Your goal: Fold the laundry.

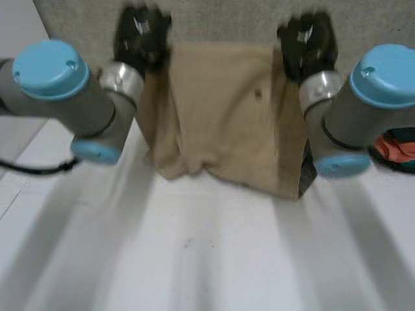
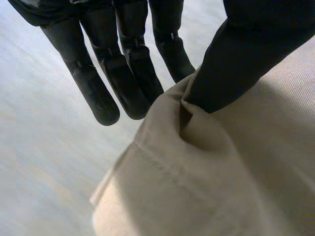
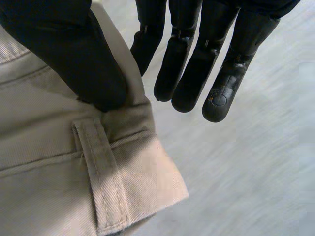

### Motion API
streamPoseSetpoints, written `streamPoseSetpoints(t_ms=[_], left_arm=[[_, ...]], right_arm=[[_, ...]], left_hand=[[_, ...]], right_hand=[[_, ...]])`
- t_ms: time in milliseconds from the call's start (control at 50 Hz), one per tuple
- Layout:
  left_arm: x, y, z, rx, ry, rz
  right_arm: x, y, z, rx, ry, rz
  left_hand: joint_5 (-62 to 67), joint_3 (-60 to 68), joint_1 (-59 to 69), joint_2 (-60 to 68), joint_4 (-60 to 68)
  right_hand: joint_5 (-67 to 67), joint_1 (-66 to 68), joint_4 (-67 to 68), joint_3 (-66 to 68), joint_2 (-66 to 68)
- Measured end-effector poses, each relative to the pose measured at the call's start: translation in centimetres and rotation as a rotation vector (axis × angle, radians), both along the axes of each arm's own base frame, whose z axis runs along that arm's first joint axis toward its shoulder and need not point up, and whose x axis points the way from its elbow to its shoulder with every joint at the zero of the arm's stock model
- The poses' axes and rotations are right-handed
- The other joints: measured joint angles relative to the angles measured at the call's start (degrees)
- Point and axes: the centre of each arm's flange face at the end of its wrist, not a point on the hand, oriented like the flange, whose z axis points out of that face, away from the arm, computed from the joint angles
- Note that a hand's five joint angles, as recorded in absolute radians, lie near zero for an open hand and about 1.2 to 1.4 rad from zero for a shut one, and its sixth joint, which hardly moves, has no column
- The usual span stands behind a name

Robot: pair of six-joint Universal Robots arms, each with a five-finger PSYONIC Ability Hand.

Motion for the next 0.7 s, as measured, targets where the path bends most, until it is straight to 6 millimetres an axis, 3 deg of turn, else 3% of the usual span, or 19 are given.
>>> streamPoseSetpoints(t_ms=[40, 80, 120, 160, 220, 280, 380, 460, 620, 700], left_arm=[[0.0, -0.8, 1.7, -0.087, 0.039, 0.022], [0.5, -2.0, 5.5, -0.271, 0.13, 0.068], [0.7, -2.1, 6.1, -0.301, 0.146, 0.076], [1.3, -2.1, 8.7, -0.415, 0.212, 0.095], [1.6, -1.6, 9.4, -0.442, 0.236, 0.093], [1.8, -0.8, 8.8, -0.404, 0.229, 0.081], [2.6, 1.6, 5.3, -0.241, 0.161, 0.062], [3.4, 3.9, 1.6, -0.093, 0.087, 0.055], [5.4, 10.7, -8.4, 0.306, -0.142, 0.034], [6.0, 13.5, -11.5, 0.451, -0.233, 0.016]], right_arm=[[0.2, -0.6, 1.3, -0.09, -0.05, 0.0], [0.4, -1.4, 4.4, -0.299, -0.166, -0.001], [0.4, -1.5, 5.0, -0.34, -0.188, 0.0], [0.3, -1.6, 7.3, -0.463, -0.265, 0.013], [0.2, -1.4, 8.8, -0.519, -0.317, 0.051], [0.3, -1.3, 9.0, -0.517, -0.324, 0.078], [0.9, -0.6, 6.1, -0.355, -0.23, 0.167], [0.6, 0.2, 2.1, -0.166, -0.13, 0.198], [-2.4, 3.6, -8.6, 0.356, 0.093, 0.173], [-3.8, 5.8, -12.2, 0.555, 0.176, 0.162]], left_hand=[[0.0, 0.0, 0.0, 0.0, 0.0], [0.0, 0.0, 0.0, 0.0, 0.0], [0.0, 0.0, 0.0, 0.0, 0.0], [0.0, 0.0, 0.0, 0.0, 0.0], [0.0, 0.0, 0.0, 0.0, 0.0], [0.0, 0.0, 0.0, 0.0, 0.0], [0.0, 0.0, 0.0, 0.0, 0.01], [0.0, 0.0, 0.0, 0.0, 0.01], [0.0, 0.01, 0.0, 0.0, 0.02], [0.0, 0.01, 0.0, 0.0, 0.02]], right_hand=[[0.0, 0.0, 0.0, 0.01, 0.0], [0.0, 0.0, 0.0, 0.11, 0.0], [0.0, 0.0, 0.0, 0.11, 0.0], [0.0, 0.0, 0.01, 0.13, 0.0], [0.0, 0.0, 0.02, 0.13, 0.0], [0.0, 0.0, 0.02, 0.13, 0.0], [0.14, 0.0, 0.02, 0.13, 0.0], [0.34, 0.16, 0.03, 0.13, 0.0], [0.35, 0.24, 0.26, 0.13, 0.0], [0.35, 0.24, 0.26, 0.13, 0.0]])
